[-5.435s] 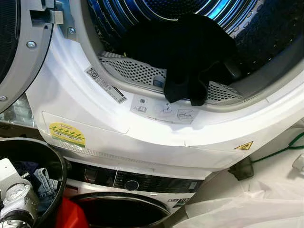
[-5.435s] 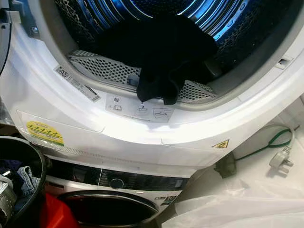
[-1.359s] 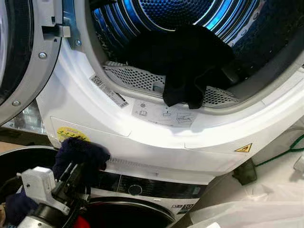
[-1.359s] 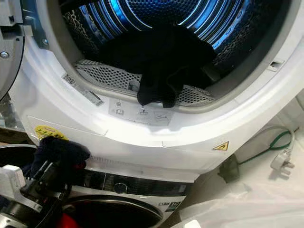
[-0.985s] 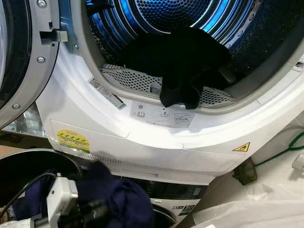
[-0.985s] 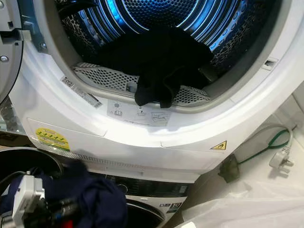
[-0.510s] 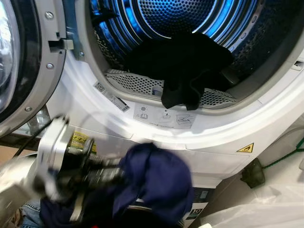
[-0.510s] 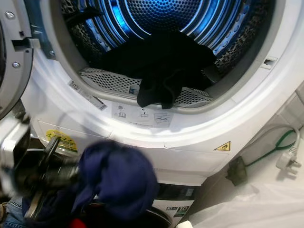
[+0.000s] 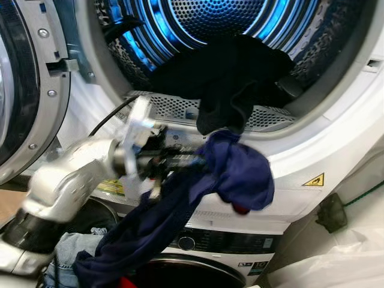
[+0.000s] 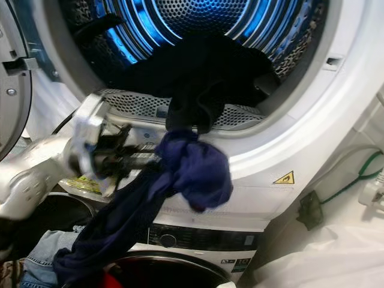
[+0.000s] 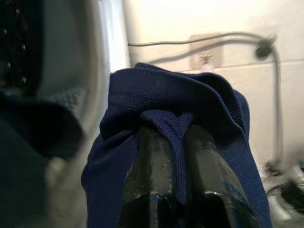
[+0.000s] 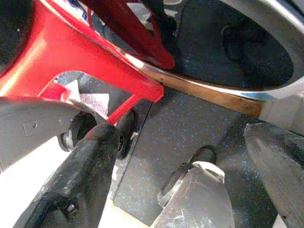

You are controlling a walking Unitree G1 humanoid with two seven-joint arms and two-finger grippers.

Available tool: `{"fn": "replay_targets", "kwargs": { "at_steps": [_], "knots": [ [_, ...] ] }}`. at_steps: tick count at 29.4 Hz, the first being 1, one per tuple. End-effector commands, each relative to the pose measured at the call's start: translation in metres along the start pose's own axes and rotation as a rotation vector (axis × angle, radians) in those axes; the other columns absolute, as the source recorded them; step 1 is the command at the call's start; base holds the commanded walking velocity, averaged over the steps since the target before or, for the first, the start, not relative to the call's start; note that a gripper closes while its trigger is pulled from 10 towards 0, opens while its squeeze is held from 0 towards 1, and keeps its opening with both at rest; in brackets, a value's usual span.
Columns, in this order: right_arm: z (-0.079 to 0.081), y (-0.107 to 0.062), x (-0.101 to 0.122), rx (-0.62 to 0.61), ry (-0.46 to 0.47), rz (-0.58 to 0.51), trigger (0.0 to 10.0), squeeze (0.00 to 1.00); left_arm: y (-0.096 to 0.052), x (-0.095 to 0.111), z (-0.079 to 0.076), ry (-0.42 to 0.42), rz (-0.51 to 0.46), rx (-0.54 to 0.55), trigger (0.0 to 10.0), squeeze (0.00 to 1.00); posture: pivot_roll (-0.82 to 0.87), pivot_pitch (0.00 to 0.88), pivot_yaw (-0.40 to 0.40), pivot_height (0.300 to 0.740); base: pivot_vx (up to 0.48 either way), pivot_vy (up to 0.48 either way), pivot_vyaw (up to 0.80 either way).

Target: Clothes washing

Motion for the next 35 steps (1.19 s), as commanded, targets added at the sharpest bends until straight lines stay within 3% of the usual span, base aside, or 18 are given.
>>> {"fn": "replay_targets", "kwargs": {
  "at_steps": [1, 5, 11, 12, 14, 15, 16, 20, 22, 23, 27, 30, 31, 32, 33, 34, 35],
  "knots": [
    [0.000, 0.000, -0.001, -0.014, 0.025, -0.008, 10.0, 0.00, 0.013, 0.013, 0.000, 0.080, 0.040, -0.104, 0.0, 0.00, 0.13, 0.000, -0.038, 0.740, 0.000, 0.000, 0.00],
    [0.001, 0.002, 0.002, -0.021, 0.040, -0.019, 10.0, 0.00, 0.024, 0.029, 0.007, 0.111, 0.075, -0.219, 0.0, 0.00, 0.11, 0.000, -0.024, 0.740, 0.000, 0.000, 0.00],
    [0.001, 0.002, 0.002, -0.027, 0.051, -0.024, 10.0, 0.00, 0.039, 0.054, 0.026, 0.206, 0.079, -0.207, 0.0, 0.00, 0.11, 0.000, -0.012, 0.740, 0.000, 0.000, 0.00],
    [0.002, 0.002, 0.001, -0.031, 0.062, -0.026, 10.0, 0.00, 0.047, 0.104, 0.063, 0.362, -0.050, 0.032, 0.0, 0.00, 0.10, 0.000, -0.005, 0.740, 0.000, 0.000, 0.00],
    [0.002, 0.002, 0.000, -0.033, 0.069, -0.027, 10.0, 0.00, 0.044, 0.144, 0.084, 0.445, -0.183, 0.227, 0.0, 0.00, 0.09, 0.000, 0.001, 0.740, 0.000, 0.000, 0.00],
    [0.002, 0.002, 0.000, -0.033, 0.071, -0.027, 10.0, 0.00, 0.041, 0.155, 0.088, 0.456, -0.219, 0.271, 0.0, 0.00, 0.09, 0.000, 0.001, 0.740, 0.000, 0.000, 0.00],
    [0.002, 0.002, -0.001, -0.035, 0.073, -0.026, 10.0, 0.00, 0.033, 0.175, 0.099, 0.477, -0.293, 0.402, 0.0, 0.00, 0.09, 0.000, 0.001, 0.740, 0.000, 0.000, 0.00],
    [0.003, 0.002, -0.002, -0.036, 0.077, -0.026, 10.0, 0.00, 0.008, 0.203, 0.113, 0.462, -0.444, 0.584, 0.0, 0.00, 0.09, 0.000, 0.008, 0.740, 0.000, 0.000, 0.00],
    [0.003, 0.002, -0.001, -0.037, 0.079, -0.026, 10.0, 0.00, -0.005, 0.205, 0.124, 0.457, -0.466, 0.702, 0.0, 0.00, 0.09, 0.000, 0.011, 0.740, 0.000, 0.000, 0.00],
    [0.003, 0.003, -0.001, -0.039, 0.080, -0.028, 10.0, 0.00, -0.027, 0.197, 0.142, 0.441, -0.447, 0.897, 0.0, 0.00, 0.09, 0.000, 0.012, 0.740, 0.000, 0.000, 0.00],
    [0.003, 0.003, 0.000, -0.042, 0.083, -0.032, 10.0, 0.00, -0.041, 0.180, 0.155, 0.409, -0.396, 0.995, 0.0, 0.00, 0.08, 0.000, 0.014, 0.740, 0.000, 0.000, 0.00],
    [0.002, 0.003, 0.000, -0.046, 0.081, -0.034, 10.0, 0.00, -0.051, 0.135, 0.173, 0.372, -0.200, 1.100, 0.0, 0.00, 0.07, 0.000, 0.015, 0.740, 0.000, 0.000, 0.00],
    [0.002, 0.003, 0.000, -0.050, 0.081, -0.034, 10.0, 0.00, -0.054, 0.117, 0.177, 0.351, -0.124, 1.114, 2.2, 0.00, 0.07, 0.000, 0.015, 0.740, 0.000, 0.000, 0.00],
    [0.002, 0.003, 0.000, -0.050, 0.081, -0.034, 10.0, 0.00, -0.054, 0.117, 0.177, 0.351, -0.124, 1.114, 2.2, 0.00, 0.07, 0.000, 0.015, 0.740, 0.000, 0.000, 0.00],
    [0.001, 0.002, 0.000, -0.054, 0.081, -0.035, 10.0, 0.00, -0.055, 0.097, 0.180, 0.309, -0.059, 1.110, 9.1, 0.00, 0.07, 0.000, 0.015, 0.740, 0.000, 0.000, 0.00],
    [-0.001, 0.002, -0.001, -0.060, 0.079, -0.035, 10.0, 0.00, -0.049, 0.060, 0.180, 0.251, 0.070, 1.029, 10.0, 0.00, 0.07, 0.000, 0.013, 0.740, 0.000, 0.000, 0.00],
    [-0.001, 0.002, -0.001, -0.060, 0.079, -0.035, 10.0, 0.00, -0.049, 0.060, 0.180, 0.251, 0.070, 1.029, 10.0, 0.00, 0.07, 0.000, 0.013, 0.740, 0.000, 0.000, 0.00]
  ]
}}
Point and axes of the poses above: a point about 5 cm out from each wrist's last joint towards the gripper, its own y axis pointing out of the wrist towards the gripper, its own x axis along the axis of the wrist's last joint, z = x × y, the point moved 6 cm from there along y, pointing out of the wrist towards the gripper, and after that the axes turned 6 degrees about -y, right-handed, at the moved point
